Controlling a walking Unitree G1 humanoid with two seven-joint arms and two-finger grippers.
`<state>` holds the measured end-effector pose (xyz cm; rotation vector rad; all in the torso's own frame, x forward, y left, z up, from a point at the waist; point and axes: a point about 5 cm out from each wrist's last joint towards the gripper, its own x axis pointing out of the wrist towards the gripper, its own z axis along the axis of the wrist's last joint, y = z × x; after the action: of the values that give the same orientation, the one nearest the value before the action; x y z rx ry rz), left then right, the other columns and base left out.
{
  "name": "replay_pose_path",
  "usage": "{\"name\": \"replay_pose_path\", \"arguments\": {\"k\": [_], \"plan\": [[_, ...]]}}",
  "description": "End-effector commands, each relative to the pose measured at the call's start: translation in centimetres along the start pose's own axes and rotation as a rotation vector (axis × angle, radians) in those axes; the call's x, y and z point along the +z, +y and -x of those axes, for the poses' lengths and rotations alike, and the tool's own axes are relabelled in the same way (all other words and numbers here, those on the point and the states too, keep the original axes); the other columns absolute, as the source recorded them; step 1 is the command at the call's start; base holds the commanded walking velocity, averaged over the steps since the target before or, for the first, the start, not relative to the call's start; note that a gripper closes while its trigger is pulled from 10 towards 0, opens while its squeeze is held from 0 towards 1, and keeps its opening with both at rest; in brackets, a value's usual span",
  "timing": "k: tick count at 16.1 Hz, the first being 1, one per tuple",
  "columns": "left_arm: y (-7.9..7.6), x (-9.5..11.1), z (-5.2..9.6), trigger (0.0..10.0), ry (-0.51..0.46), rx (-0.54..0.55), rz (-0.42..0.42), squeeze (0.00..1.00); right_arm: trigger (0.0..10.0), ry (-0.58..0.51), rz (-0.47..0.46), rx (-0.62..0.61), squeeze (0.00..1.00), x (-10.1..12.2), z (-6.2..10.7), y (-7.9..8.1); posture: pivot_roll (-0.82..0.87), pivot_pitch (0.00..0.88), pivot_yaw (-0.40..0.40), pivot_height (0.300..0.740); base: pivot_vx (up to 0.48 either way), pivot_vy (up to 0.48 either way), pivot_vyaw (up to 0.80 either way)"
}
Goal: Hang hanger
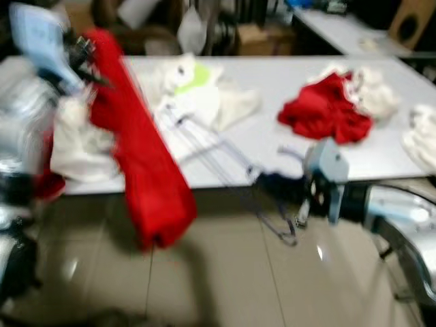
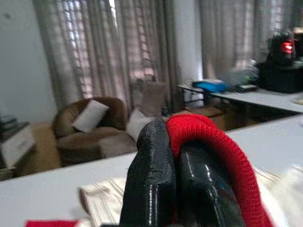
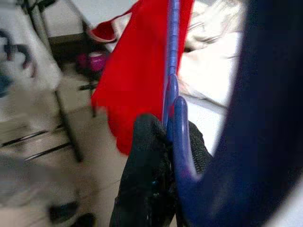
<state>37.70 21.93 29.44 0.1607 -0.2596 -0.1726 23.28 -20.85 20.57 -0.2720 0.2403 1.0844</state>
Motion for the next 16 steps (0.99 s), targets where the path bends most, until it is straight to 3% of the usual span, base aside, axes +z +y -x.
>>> {"name": "replay_pose_path", "arguments": {"k": [1,4,7,10,13,14,15,16], "plan": [[-0.7,1.9,-0.8,10.0,-0.071,-0.036,-0.023,0.0,10.0,0.018,-0.002,0.053,0.0,0.2,0.3,0.3,-0.1,0.0,0.023,0.74,0.416,0.0,0.0],[-0.2,2.7,-1.6,10.0,-0.093,-0.071,-0.055,0.0,10.0,0.037,0.014,0.179,0.0,1.0,-0.3,0.6,-0.1,0.0,0.024,0.74,0.419,0.0,0.0],[-1.3,3.2,-1.9,10.0,-0.109,-0.155,-0.037,0.0,10.0,0.062,0.069,0.216,0.0,1.2,-2.0,0.3,-0.1,0.0,0.02,0.74,0.417,0.0,0.0],[-3.1,3.7,-1.6,10.0,-0.156,-0.292,0.025,0.0,10.0,0.072,0.128,0.172,0.0,1.7,-4.2,-1.3,-0.1,0.0,0.012,0.74,0.133,0.0,0.0],[-4.7,4.9,-0.2,10.0,-0.2,-0.476,0.081,0.0,10.0,0.072,0.174,0.173,0.0,2.7,-6.7,-2.7,-0.09,0.0,-0.002,0.74,0.0,0.0,0.0],[-4.8,5.0,-0.1,10.0,-0.203,-0.487,0.085,0.0,10.0,0.073,0.174,0.172,0.0,2.7,-6.8,-2.8,-0.09,0.0,-0.002,0.74,0.0,0.0,0.0],[-5.5,5.6,0.3,10.0,-0.239,-0.542,0.092,0.0,10.0,0.083,0.202,0.151,0.0,2.9,-7.7,-3.7,-0.08,0.0,-0.011,0.74,0.0,0.0,0.0],[-6.4,6.8,1.0,10.0,-0.303,-0.615,0.146,0.0,10.0,0.1,0.22,0.06,0.0,3.5,-9.3,-5.7,-0.08,0.0,-0.016,0.74,0.0,0.0,0.0]]}}
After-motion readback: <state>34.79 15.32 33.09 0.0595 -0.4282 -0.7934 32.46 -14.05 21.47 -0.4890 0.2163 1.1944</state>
